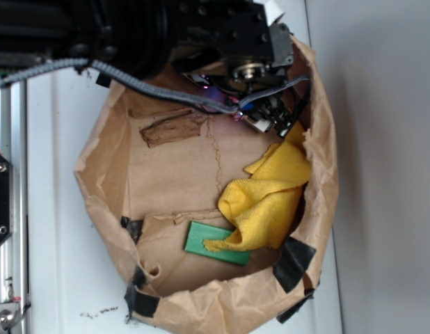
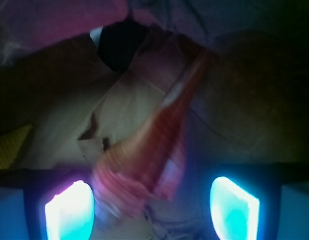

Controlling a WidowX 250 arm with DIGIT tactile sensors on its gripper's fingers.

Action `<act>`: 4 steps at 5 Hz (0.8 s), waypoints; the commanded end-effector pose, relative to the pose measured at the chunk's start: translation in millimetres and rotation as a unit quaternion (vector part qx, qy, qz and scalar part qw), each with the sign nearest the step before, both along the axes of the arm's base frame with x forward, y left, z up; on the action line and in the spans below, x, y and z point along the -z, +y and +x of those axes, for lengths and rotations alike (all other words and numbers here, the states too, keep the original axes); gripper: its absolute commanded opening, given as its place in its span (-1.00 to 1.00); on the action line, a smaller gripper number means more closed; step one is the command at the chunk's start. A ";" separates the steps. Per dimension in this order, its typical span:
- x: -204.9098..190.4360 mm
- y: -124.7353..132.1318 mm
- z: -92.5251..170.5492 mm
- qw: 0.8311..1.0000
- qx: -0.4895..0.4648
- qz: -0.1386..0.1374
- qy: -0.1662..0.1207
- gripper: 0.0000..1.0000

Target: Grab the shell.

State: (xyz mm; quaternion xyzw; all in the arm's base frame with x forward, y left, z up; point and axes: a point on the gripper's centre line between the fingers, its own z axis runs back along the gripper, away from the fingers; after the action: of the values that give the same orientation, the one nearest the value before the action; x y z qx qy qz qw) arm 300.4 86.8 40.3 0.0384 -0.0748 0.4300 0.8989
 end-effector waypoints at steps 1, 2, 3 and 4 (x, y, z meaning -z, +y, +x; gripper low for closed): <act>2.1 -2.1 10.3 0.999 0.000 0.041 -0.010 1.00; 4.3 -4.3 9.5 0.999 -0.002 0.048 -0.005 0.60; 6.1 -3.8 6.6 0.998 -0.005 0.056 -0.007 -1.00; 5.6 -4.0 4.4 0.998 -0.001 0.058 -0.009 -1.00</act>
State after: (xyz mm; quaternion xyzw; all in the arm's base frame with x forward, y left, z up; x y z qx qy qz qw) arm 307.1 77.5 24.1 0.0832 -0.0911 0.4270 0.8958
